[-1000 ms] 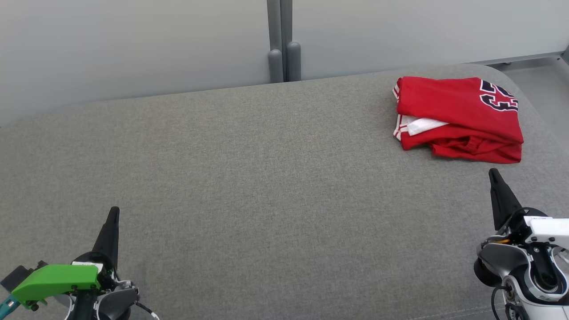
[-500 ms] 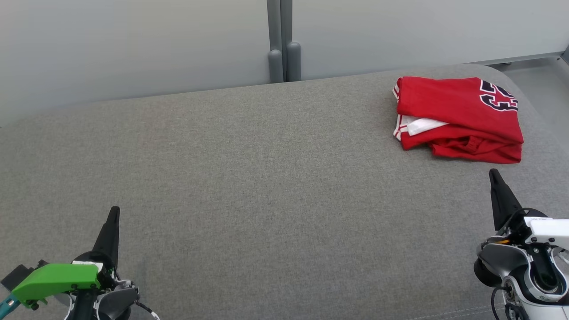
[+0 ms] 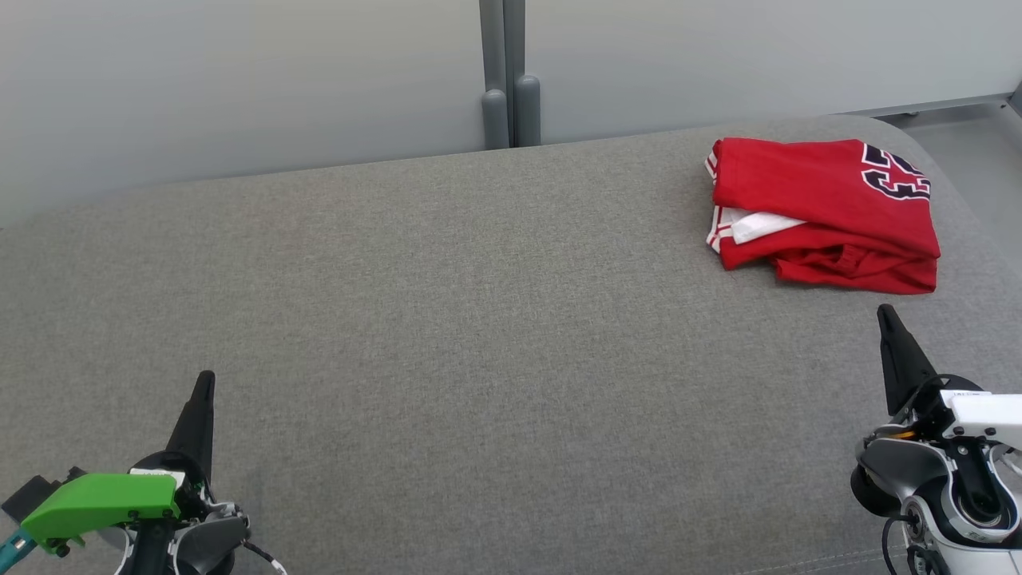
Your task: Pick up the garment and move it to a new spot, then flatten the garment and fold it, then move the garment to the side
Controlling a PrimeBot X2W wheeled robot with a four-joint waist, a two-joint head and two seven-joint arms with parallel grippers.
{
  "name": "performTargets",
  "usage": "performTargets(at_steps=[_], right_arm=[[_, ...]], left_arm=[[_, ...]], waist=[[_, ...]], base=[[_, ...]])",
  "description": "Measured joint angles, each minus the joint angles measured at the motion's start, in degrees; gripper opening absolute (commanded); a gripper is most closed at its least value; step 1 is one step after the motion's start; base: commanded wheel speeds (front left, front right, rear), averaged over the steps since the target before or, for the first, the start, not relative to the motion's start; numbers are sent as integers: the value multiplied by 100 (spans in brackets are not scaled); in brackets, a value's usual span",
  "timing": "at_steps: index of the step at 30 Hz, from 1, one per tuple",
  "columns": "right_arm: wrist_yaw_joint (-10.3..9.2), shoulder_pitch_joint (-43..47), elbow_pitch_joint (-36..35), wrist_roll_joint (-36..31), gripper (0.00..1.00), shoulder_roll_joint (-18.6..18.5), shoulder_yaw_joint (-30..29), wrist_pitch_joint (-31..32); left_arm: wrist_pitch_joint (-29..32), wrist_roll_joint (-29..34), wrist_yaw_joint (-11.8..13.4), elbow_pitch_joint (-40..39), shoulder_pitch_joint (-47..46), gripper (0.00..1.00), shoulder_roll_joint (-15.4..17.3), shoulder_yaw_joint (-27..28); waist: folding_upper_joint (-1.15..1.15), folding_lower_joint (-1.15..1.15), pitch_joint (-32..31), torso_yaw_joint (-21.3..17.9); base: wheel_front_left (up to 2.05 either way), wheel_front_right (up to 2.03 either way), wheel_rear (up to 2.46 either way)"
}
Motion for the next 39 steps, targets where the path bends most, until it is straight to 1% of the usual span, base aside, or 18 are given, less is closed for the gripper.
performTargets(at_steps=[39], right_arm=[[26,-32,43,-1,0,1,-3,19]], left_arm=[[0,1,-44,52,-29,0,0,4]], waist=[[0,0,-3,0]], base=[[0,0,0]])
